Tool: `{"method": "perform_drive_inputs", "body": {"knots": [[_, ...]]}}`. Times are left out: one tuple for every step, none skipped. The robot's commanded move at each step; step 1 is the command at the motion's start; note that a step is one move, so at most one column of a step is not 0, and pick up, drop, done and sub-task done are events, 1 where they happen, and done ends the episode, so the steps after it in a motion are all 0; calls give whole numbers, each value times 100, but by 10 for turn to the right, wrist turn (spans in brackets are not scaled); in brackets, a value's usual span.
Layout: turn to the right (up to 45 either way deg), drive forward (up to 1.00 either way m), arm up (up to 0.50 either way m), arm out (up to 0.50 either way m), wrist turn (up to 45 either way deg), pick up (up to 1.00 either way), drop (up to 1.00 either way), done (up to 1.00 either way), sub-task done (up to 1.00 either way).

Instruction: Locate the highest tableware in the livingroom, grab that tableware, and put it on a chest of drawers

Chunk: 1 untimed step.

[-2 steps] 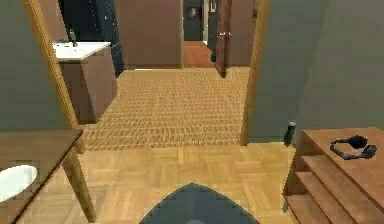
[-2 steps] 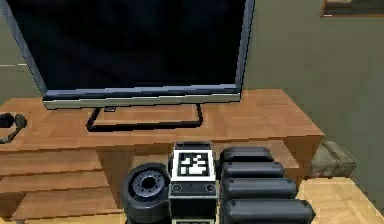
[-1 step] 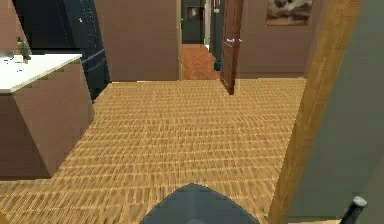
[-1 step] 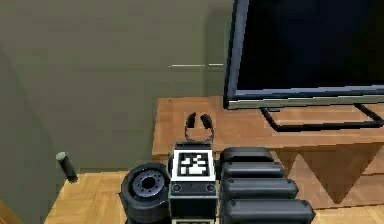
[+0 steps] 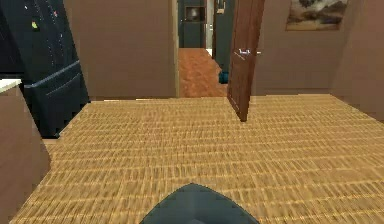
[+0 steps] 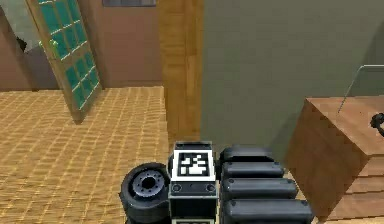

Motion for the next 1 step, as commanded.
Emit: {"method": "perform_drive_inputs", "body": {"knots": [[0, 100, 0, 0, 0, 0, 0, 0, 0]]}}
